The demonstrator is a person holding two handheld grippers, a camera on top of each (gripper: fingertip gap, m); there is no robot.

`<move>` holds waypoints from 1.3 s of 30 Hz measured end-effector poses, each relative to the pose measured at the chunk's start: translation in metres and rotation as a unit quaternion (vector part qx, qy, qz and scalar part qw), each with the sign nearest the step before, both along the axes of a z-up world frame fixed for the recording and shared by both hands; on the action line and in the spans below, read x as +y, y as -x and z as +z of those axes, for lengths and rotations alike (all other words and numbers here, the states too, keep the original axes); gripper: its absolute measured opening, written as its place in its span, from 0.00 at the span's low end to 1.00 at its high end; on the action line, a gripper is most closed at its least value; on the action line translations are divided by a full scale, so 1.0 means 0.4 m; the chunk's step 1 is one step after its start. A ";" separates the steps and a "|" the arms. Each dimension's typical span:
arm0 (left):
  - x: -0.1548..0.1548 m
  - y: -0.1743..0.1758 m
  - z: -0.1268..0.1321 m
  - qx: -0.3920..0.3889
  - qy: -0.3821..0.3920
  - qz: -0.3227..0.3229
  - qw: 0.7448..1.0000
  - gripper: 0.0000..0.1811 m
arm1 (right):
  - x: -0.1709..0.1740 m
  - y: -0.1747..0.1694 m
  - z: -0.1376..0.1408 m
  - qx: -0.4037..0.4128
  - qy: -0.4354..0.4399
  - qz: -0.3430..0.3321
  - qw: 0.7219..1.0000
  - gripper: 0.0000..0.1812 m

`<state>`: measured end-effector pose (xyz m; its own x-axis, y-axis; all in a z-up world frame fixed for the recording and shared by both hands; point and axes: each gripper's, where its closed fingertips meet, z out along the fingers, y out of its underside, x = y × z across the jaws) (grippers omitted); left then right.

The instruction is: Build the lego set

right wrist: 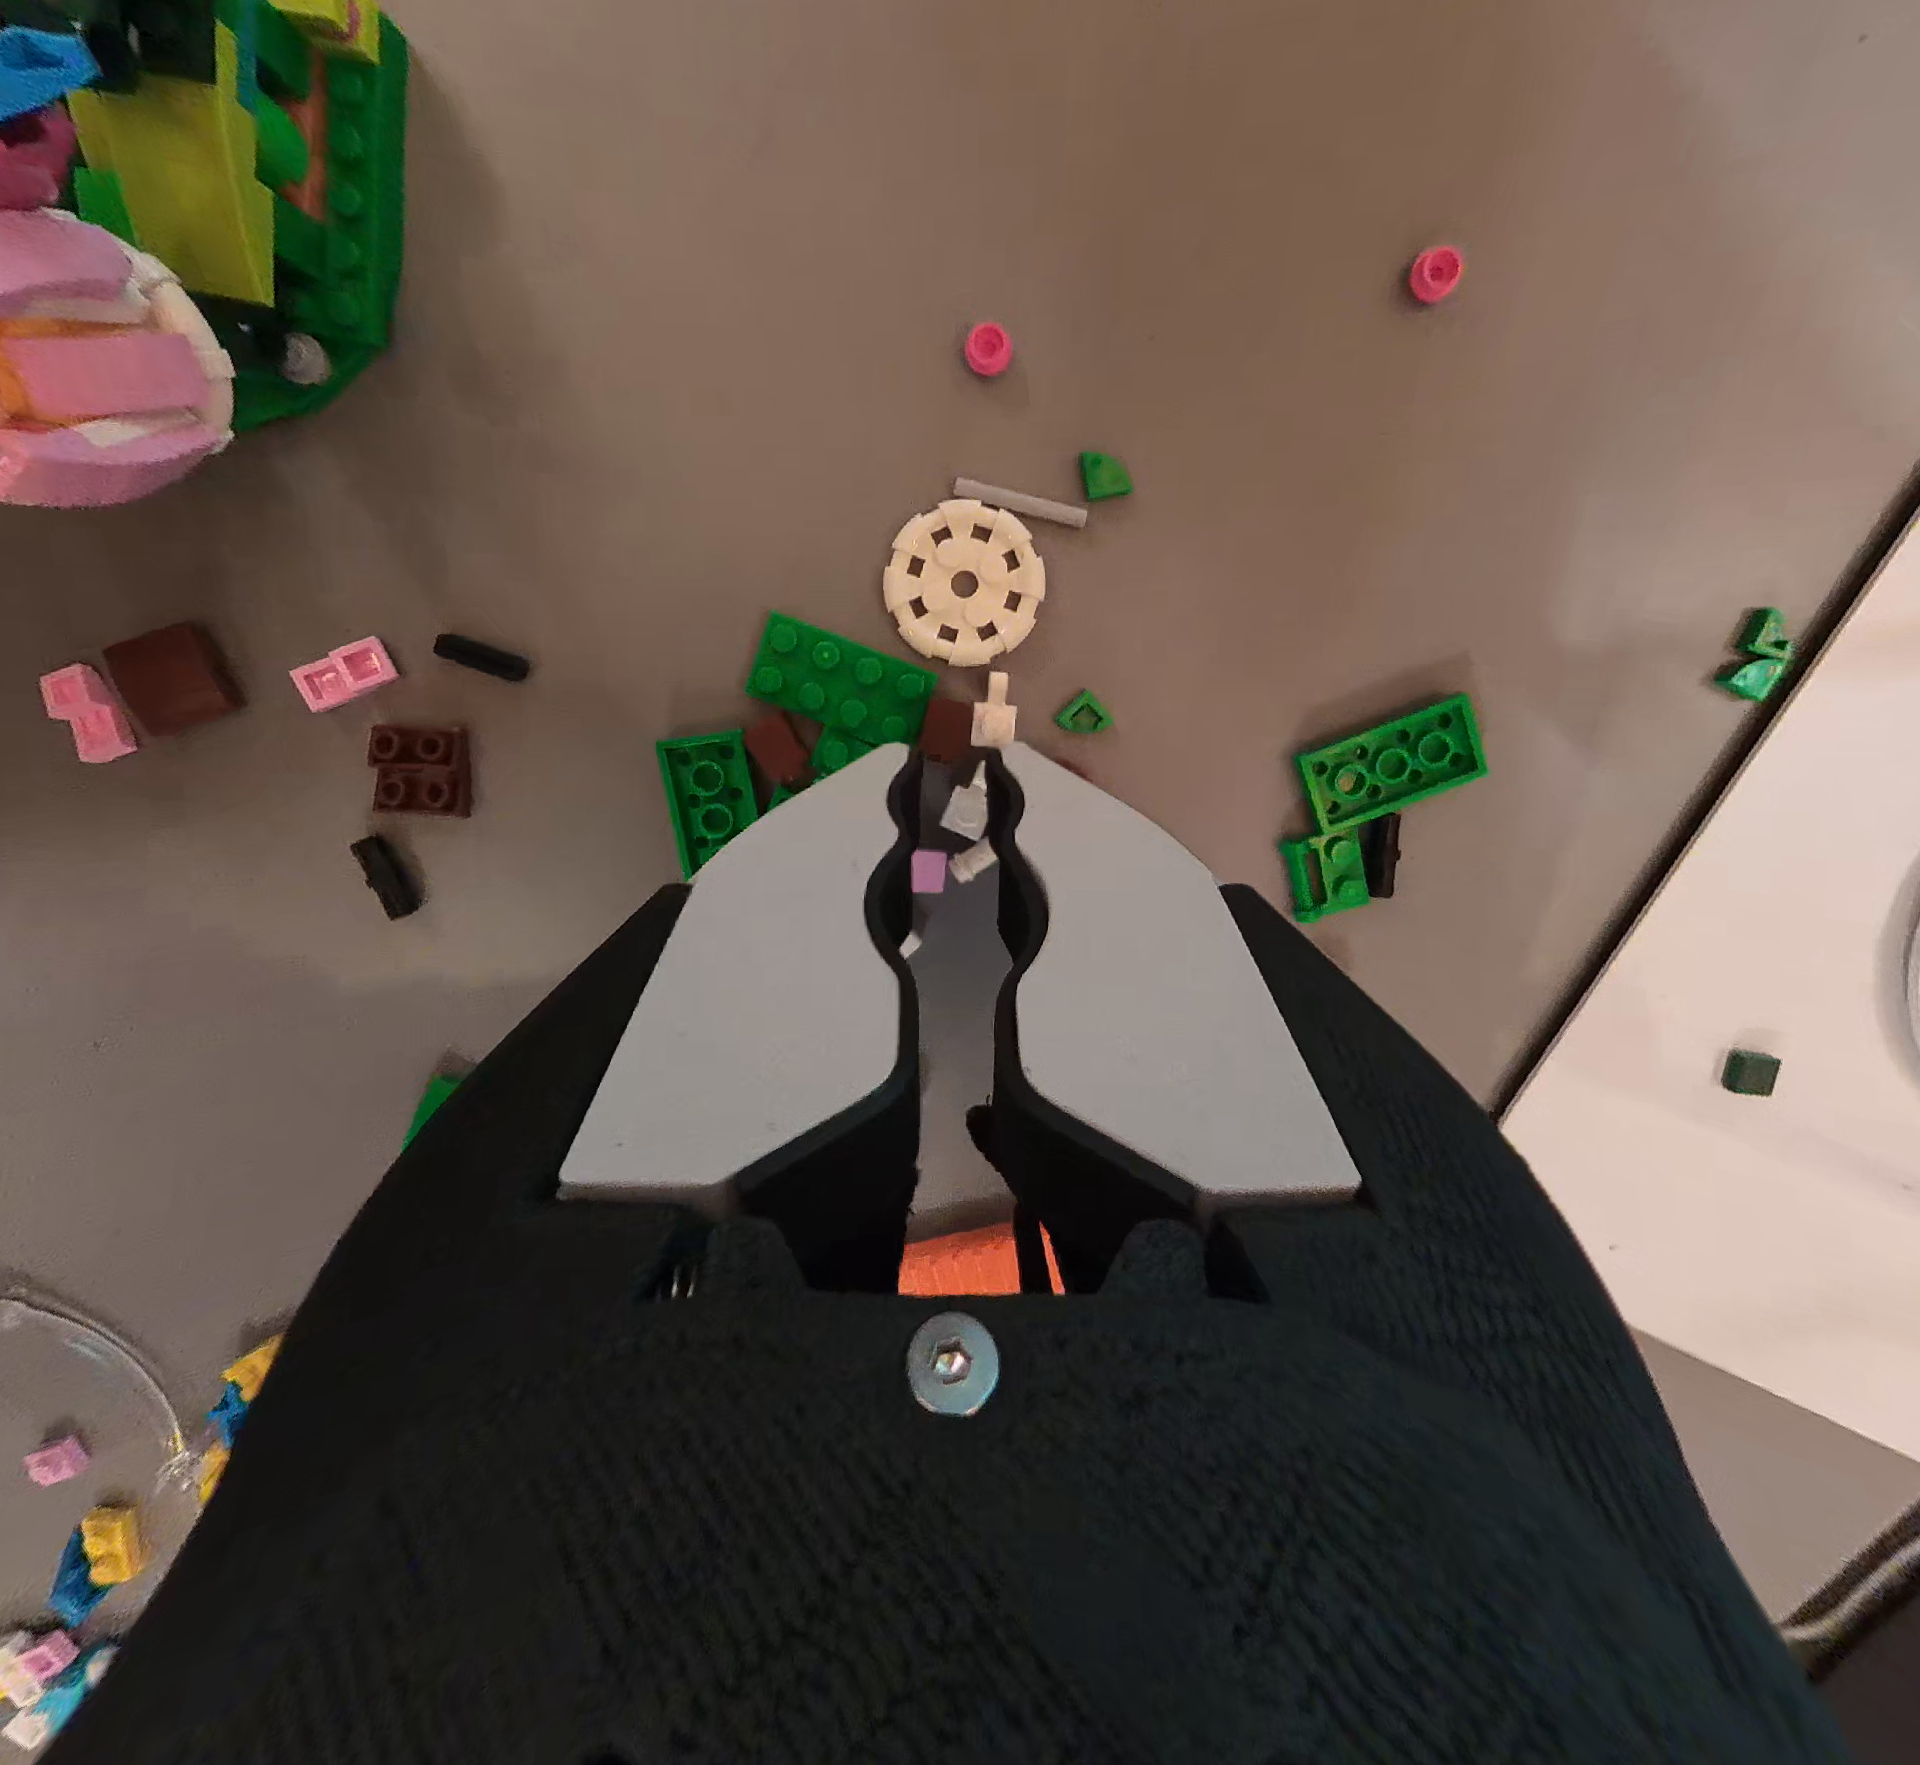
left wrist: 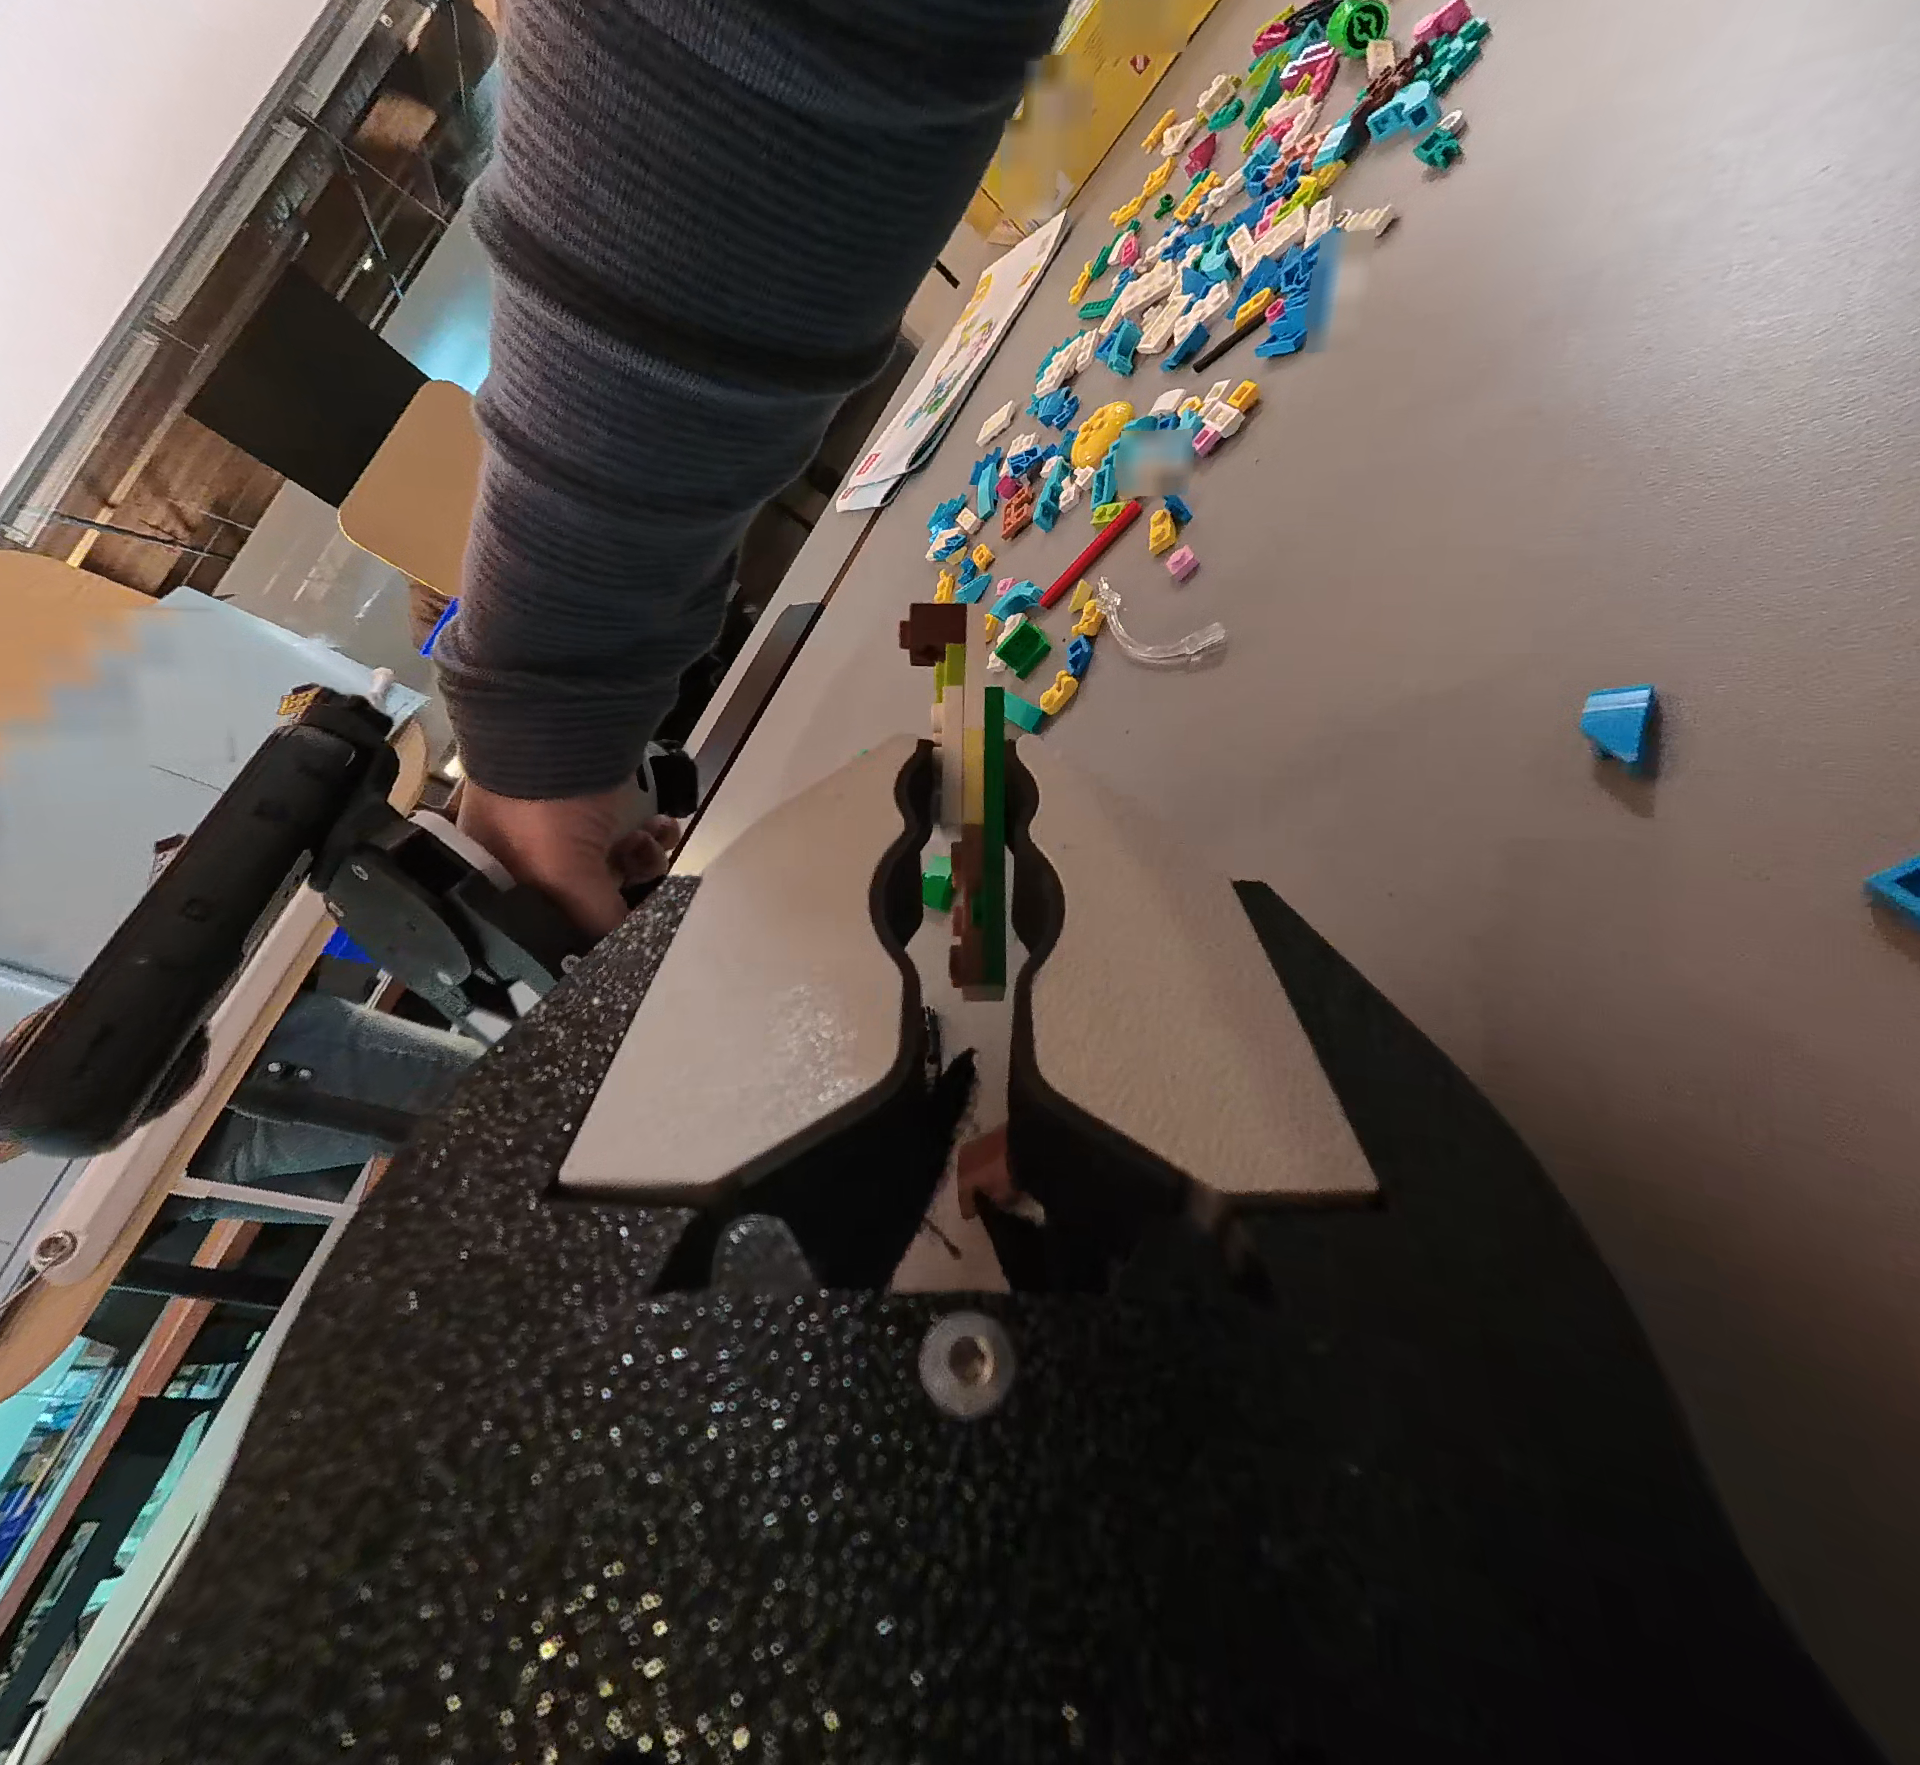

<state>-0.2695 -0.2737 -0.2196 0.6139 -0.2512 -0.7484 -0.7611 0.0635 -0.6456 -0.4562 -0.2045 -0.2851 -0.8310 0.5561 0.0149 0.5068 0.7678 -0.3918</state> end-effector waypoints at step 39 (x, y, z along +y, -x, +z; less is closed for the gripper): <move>0.000 0.001 0.002 -0.006 0.002 -0.005 1.000 0.06 | 0.003 -0.140 0.059 0.023 -0.099 0.005 0.995 0.04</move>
<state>-0.2701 -0.2737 -0.2189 0.6197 -0.2600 -0.7406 -0.7530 0.0691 -0.6544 -0.4003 -0.2033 -0.2615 -0.8328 0.5294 0.1617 0.4831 0.8377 -0.2546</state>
